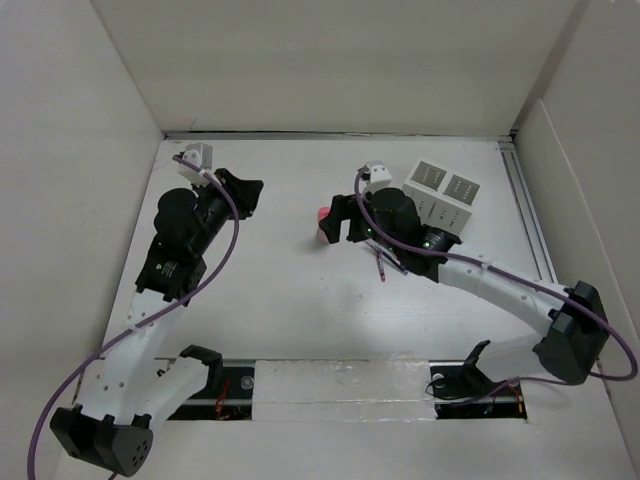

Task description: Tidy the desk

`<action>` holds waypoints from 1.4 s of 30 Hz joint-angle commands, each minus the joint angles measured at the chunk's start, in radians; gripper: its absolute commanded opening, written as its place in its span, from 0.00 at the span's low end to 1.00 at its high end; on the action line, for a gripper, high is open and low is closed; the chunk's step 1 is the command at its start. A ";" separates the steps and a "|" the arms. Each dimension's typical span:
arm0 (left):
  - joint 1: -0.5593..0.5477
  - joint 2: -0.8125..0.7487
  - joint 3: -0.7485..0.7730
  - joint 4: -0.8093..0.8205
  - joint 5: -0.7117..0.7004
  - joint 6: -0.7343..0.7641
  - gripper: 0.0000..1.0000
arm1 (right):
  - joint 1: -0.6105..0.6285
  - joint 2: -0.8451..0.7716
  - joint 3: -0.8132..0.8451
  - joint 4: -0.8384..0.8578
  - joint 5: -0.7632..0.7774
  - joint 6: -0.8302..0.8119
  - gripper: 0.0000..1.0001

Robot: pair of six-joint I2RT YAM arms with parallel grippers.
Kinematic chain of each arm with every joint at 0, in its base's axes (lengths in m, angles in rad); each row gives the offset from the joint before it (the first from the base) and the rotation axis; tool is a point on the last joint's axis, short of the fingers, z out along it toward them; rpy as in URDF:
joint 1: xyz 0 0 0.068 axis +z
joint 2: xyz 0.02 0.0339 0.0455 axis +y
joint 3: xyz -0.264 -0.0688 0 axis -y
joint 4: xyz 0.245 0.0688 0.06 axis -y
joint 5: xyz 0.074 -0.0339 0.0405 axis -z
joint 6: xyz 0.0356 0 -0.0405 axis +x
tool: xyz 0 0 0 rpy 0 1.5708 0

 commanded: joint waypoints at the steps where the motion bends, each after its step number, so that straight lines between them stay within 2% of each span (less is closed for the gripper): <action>1: 0.002 -0.061 -0.004 0.005 -0.107 0.042 0.17 | 0.021 0.089 0.093 -0.032 -0.009 -0.027 0.94; 3: 0.002 -0.087 -0.013 -0.005 -0.145 0.044 0.21 | 0.033 0.167 0.124 -0.038 0.014 -0.033 0.94; 4: 0.002 -0.096 -0.017 -0.004 -0.150 0.045 0.27 | 0.033 0.191 0.158 -0.043 0.057 -0.036 0.94; 7: 0.002 -0.119 -0.030 0.002 -0.186 0.048 0.35 | 0.033 0.265 0.201 -0.072 0.177 -0.032 0.95; 14: 0.002 -0.108 -0.022 0.001 -0.171 0.047 0.37 | 0.024 0.442 0.319 -0.132 0.254 -0.044 0.95; 17: 0.002 -0.107 -0.024 0.001 -0.168 0.047 0.37 | 0.024 0.489 0.354 -0.118 0.258 -0.053 0.92; 20: 0.002 -0.105 -0.024 0.005 -0.168 0.044 0.37 | 0.015 0.524 0.388 -0.102 0.287 -0.052 0.85; 26: 0.002 -0.105 -0.025 0.005 -0.131 0.045 0.38 | -0.007 0.564 0.419 -0.083 0.300 -0.053 0.80; 29: 0.002 -0.102 -0.025 0.010 -0.128 0.044 0.38 | -0.017 0.577 0.431 -0.069 0.306 -0.053 0.65; 30: 0.002 -0.102 -0.025 0.008 -0.128 0.045 0.38 | -0.017 0.583 0.436 -0.072 0.306 -0.052 0.51; 31: 0.002 -0.102 -0.025 0.007 -0.128 0.047 0.38 | -0.017 0.584 0.442 -0.074 0.314 -0.056 0.45; 32: 0.002 -0.104 -0.025 0.008 -0.128 0.047 0.38 | -0.017 0.584 0.456 -0.094 0.320 -0.056 0.34; 36: 0.002 -0.098 -0.025 0.010 -0.128 0.045 0.38 | -0.069 0.475 0.456 -0.103 0.340 -0.059 0.24; 42: 0.002 -0.085 -0.027 0.013 -0.114 0.042 0.38 | -0.275 0.287 0.463 -0.078 0.245 -0.062 0.22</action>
